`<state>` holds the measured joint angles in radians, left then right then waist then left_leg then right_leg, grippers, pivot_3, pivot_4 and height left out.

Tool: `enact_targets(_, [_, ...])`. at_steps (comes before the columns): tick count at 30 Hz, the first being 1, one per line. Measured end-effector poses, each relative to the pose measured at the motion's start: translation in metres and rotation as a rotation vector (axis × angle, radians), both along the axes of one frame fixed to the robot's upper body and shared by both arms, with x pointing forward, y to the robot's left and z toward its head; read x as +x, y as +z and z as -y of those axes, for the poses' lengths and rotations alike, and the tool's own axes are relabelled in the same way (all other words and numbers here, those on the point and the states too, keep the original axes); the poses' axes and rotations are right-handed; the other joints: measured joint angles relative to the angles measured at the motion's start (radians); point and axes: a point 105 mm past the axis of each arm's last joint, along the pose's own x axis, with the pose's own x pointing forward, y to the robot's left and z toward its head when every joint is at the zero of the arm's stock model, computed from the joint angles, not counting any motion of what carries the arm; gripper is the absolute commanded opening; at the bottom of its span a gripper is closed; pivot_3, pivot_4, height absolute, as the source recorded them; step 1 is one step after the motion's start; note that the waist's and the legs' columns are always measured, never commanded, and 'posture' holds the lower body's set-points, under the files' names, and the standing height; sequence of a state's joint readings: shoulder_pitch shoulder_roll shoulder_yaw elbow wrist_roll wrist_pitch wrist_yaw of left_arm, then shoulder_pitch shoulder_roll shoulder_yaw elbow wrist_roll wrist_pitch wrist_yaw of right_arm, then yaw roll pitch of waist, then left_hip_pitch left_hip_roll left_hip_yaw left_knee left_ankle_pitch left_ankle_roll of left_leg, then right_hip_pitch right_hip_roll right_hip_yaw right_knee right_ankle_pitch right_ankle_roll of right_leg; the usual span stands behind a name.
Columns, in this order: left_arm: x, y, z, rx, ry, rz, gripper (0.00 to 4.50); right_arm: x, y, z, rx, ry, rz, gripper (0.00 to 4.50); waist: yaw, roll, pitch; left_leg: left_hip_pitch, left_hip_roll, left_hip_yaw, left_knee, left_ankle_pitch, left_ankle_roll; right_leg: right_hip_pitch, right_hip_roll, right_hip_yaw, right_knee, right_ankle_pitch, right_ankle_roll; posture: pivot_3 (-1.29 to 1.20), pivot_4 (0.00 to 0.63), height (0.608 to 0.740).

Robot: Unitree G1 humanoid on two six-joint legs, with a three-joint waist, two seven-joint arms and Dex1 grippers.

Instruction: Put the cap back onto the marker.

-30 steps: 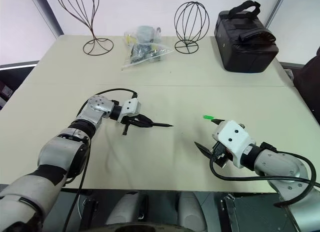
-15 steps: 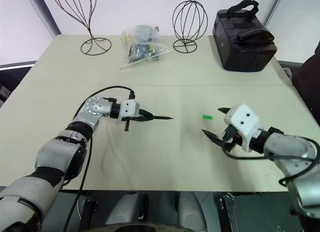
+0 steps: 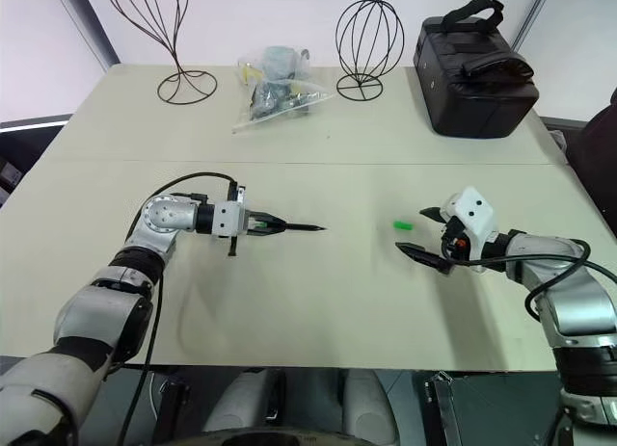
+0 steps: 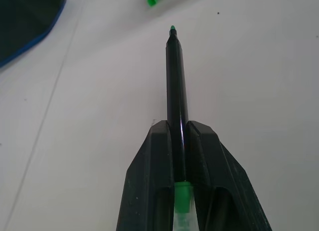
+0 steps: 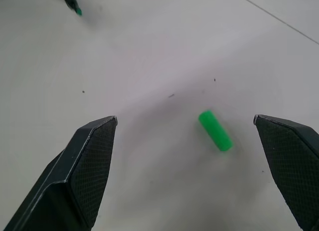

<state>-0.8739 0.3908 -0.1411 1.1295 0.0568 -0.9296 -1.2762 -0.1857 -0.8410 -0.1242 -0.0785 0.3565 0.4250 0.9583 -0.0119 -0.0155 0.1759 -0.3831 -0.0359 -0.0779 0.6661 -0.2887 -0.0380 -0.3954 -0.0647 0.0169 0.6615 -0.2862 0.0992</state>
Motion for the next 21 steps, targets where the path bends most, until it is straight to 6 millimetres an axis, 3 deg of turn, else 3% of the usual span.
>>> enact_targets(21, [-0.008, 0.001, -0.01, -0.025, 0.011, 0.048, 0.01, 0.036, -0.022, 0.012, -0.046, 0.032, -0.023, 4.5, -0.002, 0.001, 0.0, -0.002, 0.0, 0.0, 0.0, 0.0, 0.0, -0.003, 0.0, 0.0, 0.001, 0.0, 0.0, 0.0, 0.15, 0.74])
